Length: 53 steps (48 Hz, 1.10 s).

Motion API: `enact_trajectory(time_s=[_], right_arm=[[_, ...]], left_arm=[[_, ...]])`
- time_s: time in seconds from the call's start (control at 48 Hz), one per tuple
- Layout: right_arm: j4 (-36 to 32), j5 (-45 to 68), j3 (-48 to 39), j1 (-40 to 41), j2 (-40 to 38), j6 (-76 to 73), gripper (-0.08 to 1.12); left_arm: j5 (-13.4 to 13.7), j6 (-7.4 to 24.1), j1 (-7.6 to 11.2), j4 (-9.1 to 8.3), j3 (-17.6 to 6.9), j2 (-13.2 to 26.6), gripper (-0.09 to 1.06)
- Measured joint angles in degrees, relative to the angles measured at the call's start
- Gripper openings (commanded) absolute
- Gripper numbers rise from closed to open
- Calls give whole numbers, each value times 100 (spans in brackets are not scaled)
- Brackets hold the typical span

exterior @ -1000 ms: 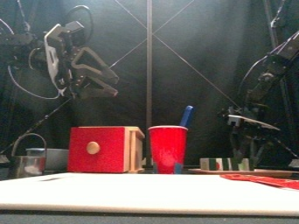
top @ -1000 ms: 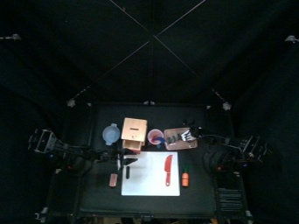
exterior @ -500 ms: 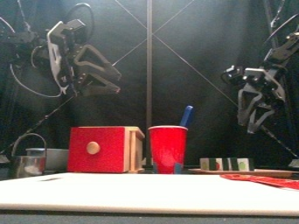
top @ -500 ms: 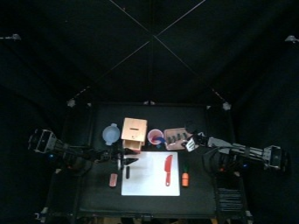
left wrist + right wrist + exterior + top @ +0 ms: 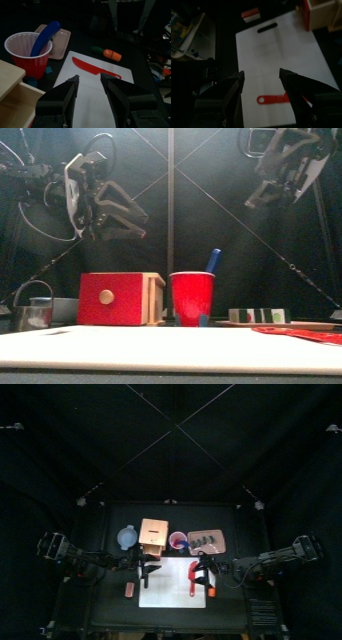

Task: Place sushi on board then cut the sushi with the knife then place the pieces on the plate
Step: Place the 4 sushi pieces on the plate

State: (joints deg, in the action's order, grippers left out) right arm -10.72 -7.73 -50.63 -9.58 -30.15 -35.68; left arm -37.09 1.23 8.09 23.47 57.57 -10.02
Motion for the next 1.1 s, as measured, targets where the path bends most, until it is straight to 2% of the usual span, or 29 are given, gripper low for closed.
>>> enact_trajectory(time_s=[0.312,0.417,0.583,0.729,0.896,1.104], right_arm=[[-1081,1143,18,501,782,35,90],[-1301,1336,88,729,1055,-9,90],[-1345,1600,185,958,1503,-35,90],[-1345,1652,308,1020,1819,-35,90],[-1336,1652,334,1028,1890,-53,90],[-1178,1538,299,1011,1890,-70,90]], left_arm=[[0,18,44,0,-9,-9,79],[0,26,35,0,88,-35,79],[0,26,-44,-9,281,-158,79],[-9,26,-176,-35,352,-606,79],[-18,18,-220,-35,554,-1037,79],[-18,9,-220,-44,615,-1125,79]])
